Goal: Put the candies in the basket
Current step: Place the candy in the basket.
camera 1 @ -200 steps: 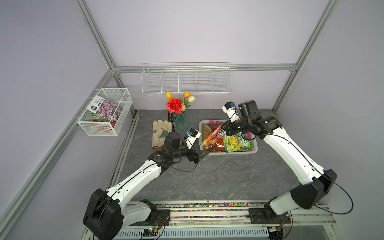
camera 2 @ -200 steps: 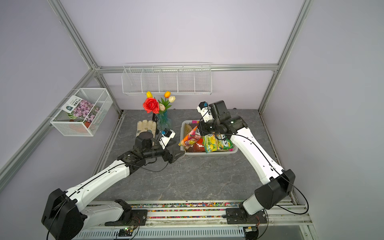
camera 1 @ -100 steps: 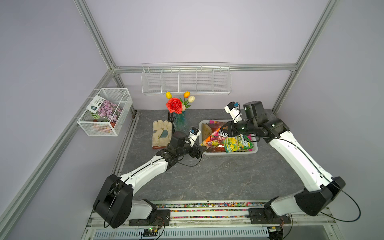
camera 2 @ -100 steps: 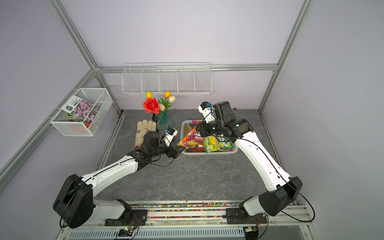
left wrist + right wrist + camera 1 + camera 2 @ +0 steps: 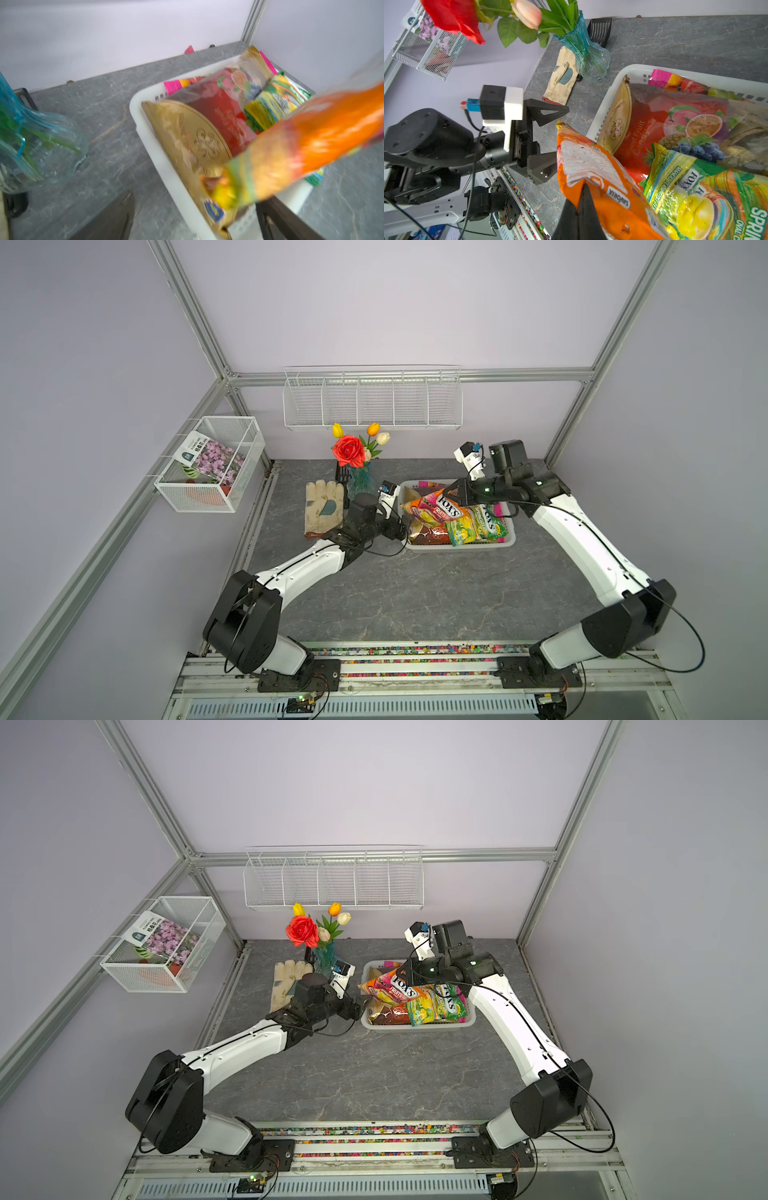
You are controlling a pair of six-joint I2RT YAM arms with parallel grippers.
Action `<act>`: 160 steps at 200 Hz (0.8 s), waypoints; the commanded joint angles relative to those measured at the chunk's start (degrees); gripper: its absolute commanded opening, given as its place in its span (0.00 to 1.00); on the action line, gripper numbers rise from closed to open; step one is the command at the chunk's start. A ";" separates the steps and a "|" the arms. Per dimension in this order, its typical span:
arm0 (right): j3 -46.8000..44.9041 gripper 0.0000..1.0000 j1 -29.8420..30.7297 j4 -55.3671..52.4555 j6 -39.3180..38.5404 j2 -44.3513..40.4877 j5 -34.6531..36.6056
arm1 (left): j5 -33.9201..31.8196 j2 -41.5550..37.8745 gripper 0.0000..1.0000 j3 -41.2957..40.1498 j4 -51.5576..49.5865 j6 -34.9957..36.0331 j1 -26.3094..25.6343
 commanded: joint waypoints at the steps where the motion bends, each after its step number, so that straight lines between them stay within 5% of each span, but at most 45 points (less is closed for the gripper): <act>1: -0.93 0.00 -1.80 3.79 1.48 2.80 -3.62 | -2.28 2.99 0.93 3.56 -1.76 -1.17 0.02; 92: 2.40 0.00 -7.00 11.20 11.90 14.40 -9.11 | -3.74 5.45 0.93 5.30 -0.87 -0.67 0.02; 160: 1.32 0.00 -10.13 19.24 19.07 16.08 -5.30 | -2.26 1.51 0.94 0.52 0.87 -0.69 0.02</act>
